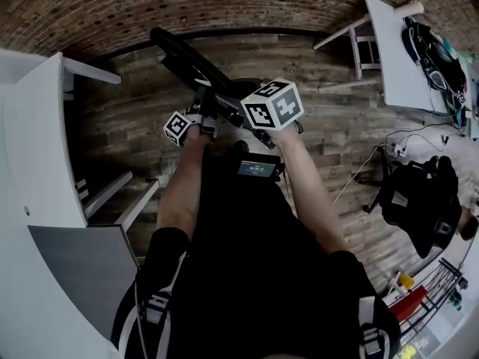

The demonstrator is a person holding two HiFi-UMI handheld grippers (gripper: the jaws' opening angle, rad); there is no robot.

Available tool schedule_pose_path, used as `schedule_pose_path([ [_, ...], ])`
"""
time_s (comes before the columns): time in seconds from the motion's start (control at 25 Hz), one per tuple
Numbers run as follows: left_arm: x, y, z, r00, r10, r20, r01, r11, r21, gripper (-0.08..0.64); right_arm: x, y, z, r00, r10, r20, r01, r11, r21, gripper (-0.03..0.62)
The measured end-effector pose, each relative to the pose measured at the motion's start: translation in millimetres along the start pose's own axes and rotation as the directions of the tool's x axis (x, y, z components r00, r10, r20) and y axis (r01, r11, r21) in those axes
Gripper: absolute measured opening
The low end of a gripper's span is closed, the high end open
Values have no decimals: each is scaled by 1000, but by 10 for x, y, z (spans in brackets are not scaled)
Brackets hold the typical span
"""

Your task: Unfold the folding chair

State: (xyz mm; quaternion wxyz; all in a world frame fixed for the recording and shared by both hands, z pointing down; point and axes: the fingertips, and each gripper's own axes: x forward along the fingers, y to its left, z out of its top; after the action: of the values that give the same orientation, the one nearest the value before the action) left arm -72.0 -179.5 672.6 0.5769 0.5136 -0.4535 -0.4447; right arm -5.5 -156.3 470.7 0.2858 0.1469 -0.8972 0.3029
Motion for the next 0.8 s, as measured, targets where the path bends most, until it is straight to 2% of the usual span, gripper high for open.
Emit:
schedule_pose_path([
  [0.2, -206, 84, 26, 1000, -8, -16, 8, 1000, -22, 110, 40, 201, -112, 1000, -8, -13, 8, 1000, 4, 133],
  [0.32, -244, 70, 72, 998, -6, -63, 3, 999, -42, 110, 81, 305, -111, 1000, -28, 0, 28, 1000, 7, 133],
  [0.52, -407, 57, 130, 986, -3, -166, -3, 999, -33, 111, 179, 537, -210, 996, -81, 39, 77, 994, 83, 138],
  [0.68, -502, 52, 114, 962, 17, -273, -18, 1000, 0, 115, 168, 645, -274, 985, -148, 91, 129, 973, 190, 140],
  [0.8, -559, 28, 53, 930, 23, -367, -15, 1000, 24, 121, 107, 678, -353, 969, -204, 142, 155, 943, 295, 140],
])
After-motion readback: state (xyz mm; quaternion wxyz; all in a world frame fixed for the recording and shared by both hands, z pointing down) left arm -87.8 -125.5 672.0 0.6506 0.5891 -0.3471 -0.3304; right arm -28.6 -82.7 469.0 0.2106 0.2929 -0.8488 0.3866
